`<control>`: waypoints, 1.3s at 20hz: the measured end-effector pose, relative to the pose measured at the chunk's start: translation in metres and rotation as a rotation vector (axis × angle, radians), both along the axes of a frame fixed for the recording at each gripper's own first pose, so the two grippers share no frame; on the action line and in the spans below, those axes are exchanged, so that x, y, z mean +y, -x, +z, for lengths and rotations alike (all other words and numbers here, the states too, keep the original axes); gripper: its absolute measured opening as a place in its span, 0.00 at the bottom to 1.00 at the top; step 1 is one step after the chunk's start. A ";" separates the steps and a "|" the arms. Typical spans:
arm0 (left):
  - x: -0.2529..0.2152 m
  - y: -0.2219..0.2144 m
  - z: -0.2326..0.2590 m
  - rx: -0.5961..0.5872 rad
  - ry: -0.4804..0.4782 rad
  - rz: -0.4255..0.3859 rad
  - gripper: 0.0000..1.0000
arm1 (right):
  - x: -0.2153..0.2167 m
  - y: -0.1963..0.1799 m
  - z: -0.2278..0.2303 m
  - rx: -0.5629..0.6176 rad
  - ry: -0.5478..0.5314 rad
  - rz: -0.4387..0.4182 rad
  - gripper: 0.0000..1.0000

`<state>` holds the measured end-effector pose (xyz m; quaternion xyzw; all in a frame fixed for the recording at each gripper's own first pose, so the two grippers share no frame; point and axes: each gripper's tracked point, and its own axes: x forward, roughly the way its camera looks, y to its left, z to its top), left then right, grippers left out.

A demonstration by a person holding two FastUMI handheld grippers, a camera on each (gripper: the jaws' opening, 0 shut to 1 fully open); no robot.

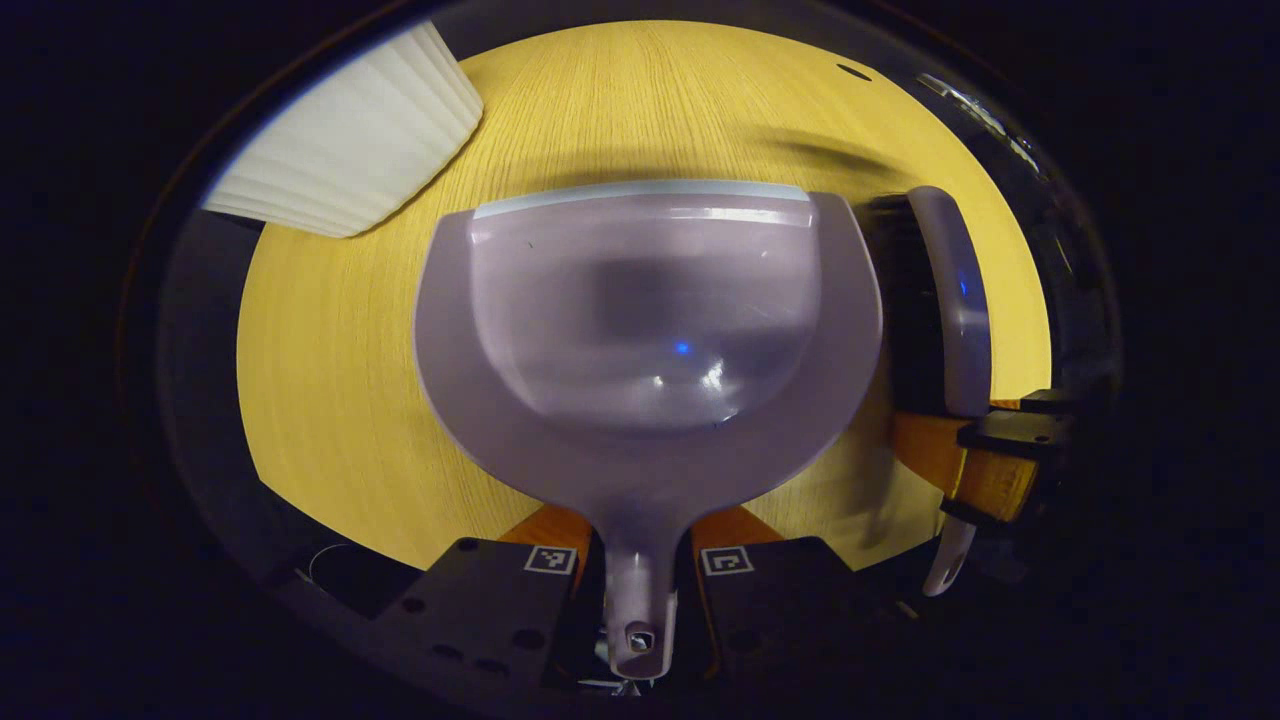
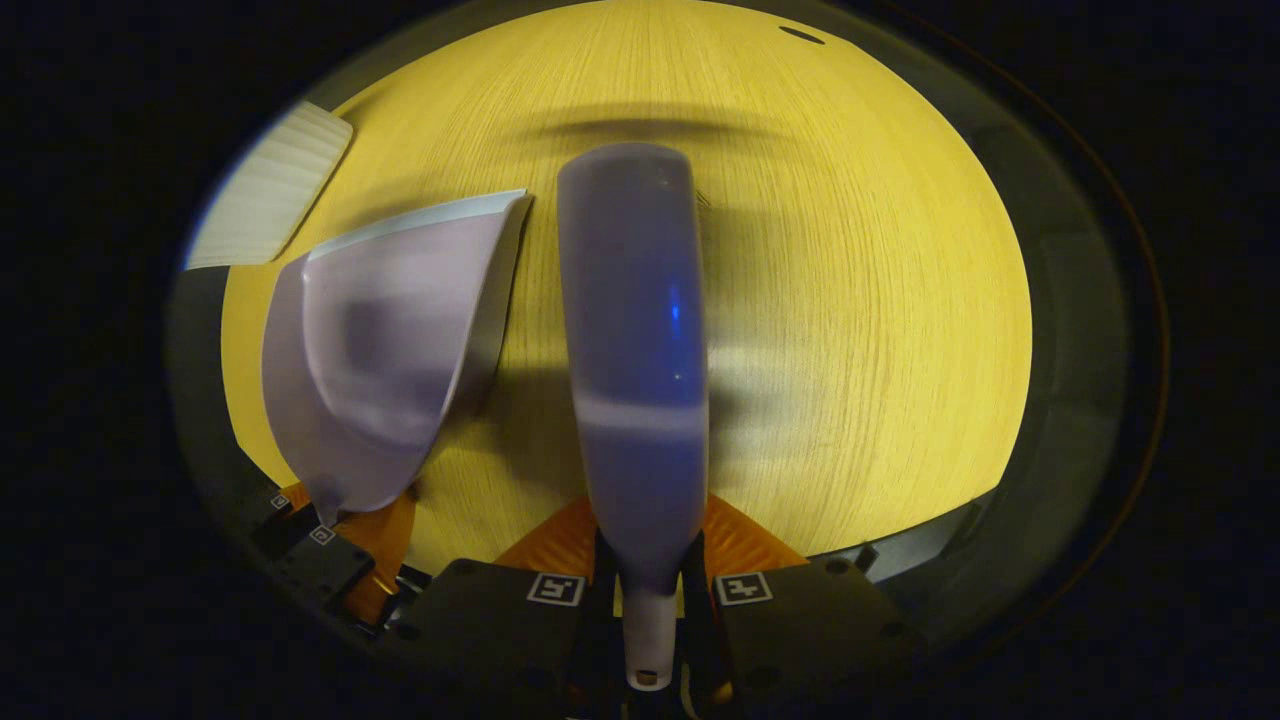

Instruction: Pick up the small broom and dustpan from the desktop, sweep the trash into the dustpan with the broom, and then empty the trash into the garbage bin.

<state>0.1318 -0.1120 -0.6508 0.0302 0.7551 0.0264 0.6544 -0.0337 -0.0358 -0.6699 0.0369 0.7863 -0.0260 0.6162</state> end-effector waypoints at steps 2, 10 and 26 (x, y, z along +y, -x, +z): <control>-0.001 0.001 0.001 0.005 0.009 -0.006 0.30 | 0.000 0.002 0.002 0.009 0.001 -0.002 0.35; -0.004 0.002 0.004 0.021 0.042 -0.018 0.85 | 0.005 0.001 0.009 0.002 0.004 -0.028 0.99; -0.011 0.021 0.109 -0.361 0.135 -0.113 0.84 | -0.001 -0.026 0.152 -0.511 -0.060 -0.135 0.99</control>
